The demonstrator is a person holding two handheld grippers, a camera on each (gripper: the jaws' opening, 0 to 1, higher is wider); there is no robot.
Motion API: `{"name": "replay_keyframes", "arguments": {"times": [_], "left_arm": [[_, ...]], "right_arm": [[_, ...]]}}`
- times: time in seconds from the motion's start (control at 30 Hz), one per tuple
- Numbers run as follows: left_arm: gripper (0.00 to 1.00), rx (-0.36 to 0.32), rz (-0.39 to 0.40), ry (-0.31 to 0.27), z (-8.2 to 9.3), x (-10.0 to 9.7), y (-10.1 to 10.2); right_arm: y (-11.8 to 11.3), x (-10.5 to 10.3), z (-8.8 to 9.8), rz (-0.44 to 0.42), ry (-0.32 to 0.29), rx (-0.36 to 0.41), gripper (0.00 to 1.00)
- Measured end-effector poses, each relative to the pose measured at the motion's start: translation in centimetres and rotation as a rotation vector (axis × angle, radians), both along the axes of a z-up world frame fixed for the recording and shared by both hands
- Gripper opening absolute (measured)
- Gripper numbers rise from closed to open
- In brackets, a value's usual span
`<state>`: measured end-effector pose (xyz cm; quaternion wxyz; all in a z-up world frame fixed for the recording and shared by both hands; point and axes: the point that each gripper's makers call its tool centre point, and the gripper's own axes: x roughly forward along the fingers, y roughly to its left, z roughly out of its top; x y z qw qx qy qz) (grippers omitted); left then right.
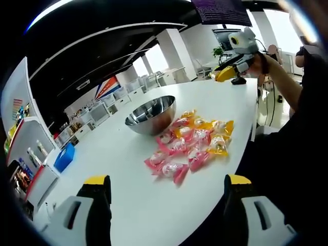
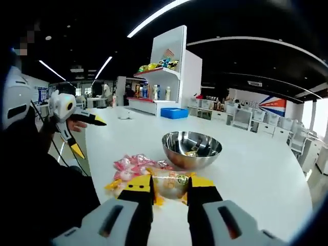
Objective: Pick up the marshmallows scattered on the table and place them into the bowl on the table
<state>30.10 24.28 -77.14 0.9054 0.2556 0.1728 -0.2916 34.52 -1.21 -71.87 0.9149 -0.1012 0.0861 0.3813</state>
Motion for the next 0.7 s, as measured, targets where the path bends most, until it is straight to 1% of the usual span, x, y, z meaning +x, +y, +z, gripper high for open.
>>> {"name": "replay_keyframes", "arguments": {"times": [0.2, 0.37, 0.7], "left_arm": [[0.89, 0.001, 0.002, -0.002, 0.1, 0.0, 0.1], [0.89, 0.003, -0.003, -0.004, 0.2, 0.0, -0.1], [0.89, 0.009, -0.004, -0.005, 0.3, 0.0, -0.2]], "right_arm": [[-1.5, -1.4, 1.9, -0.014, -0.050, 0.002, 0.21], [-2.3, -1.6, 2.5, -0.027, -0.061, 0.017, 0.21], [-1.8, -0.9, 2.7, -0.023, -0.072, 0.008, 0.21]]}}
